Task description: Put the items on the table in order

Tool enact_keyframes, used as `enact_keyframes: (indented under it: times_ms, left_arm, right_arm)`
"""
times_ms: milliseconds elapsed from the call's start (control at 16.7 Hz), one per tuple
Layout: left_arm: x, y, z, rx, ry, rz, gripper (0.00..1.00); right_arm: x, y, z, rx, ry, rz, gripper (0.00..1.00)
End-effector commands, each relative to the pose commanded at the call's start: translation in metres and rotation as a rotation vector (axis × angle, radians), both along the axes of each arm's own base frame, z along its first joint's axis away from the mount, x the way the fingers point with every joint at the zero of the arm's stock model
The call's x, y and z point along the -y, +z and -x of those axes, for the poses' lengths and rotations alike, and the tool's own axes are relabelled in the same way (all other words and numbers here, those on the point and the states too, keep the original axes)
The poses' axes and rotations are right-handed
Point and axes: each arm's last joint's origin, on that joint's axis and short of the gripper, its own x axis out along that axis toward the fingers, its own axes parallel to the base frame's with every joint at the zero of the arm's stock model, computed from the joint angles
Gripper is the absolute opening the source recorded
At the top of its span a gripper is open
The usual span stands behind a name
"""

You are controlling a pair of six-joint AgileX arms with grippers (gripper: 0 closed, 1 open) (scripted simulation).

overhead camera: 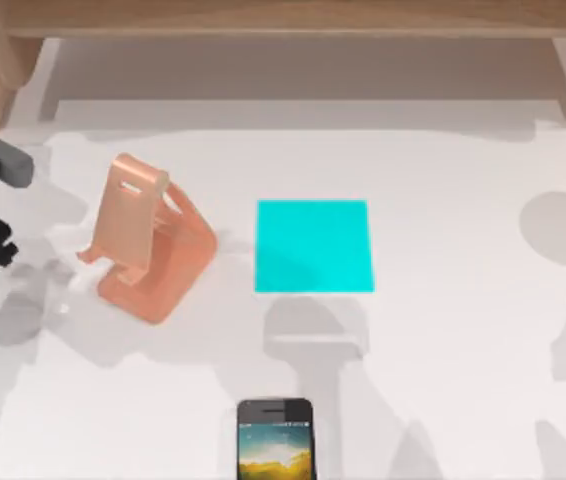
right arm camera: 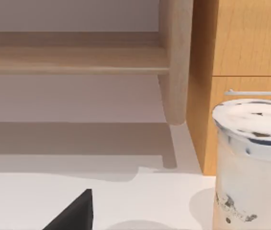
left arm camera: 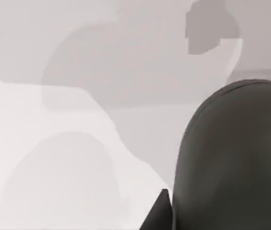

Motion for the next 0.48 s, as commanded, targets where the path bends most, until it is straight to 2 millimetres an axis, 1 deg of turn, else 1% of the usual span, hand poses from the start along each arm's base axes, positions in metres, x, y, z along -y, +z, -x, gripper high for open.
enact_keyframes:
  times_ms: [120,240,300,480]
  left_arm:
    - [0.000,0.022,0.002,-0.001,0.000,-0.001,0.00]
    - [0.000,0.038,0.004,0.005,0.005,-0.001,0.00]
    - [-0.001,0.043,0.005,0.008,0.007,-0.001,0.00]
    - [-0.001,0.044,0.005,0.009,0.007,-0.001,0.00]
  right_arm:
    - [0.000,0.000,0.000,0.000,0.000,0.000,1.00]
    - [0.000,0.000,0.000,0.000,0.000,0.000,1.00]
    - [0.000,0.000,0.000,0.000,0.000,0.000,1.00]
    - [0.000,0.000,0.000,0.000,0.000,0.000,1.00]
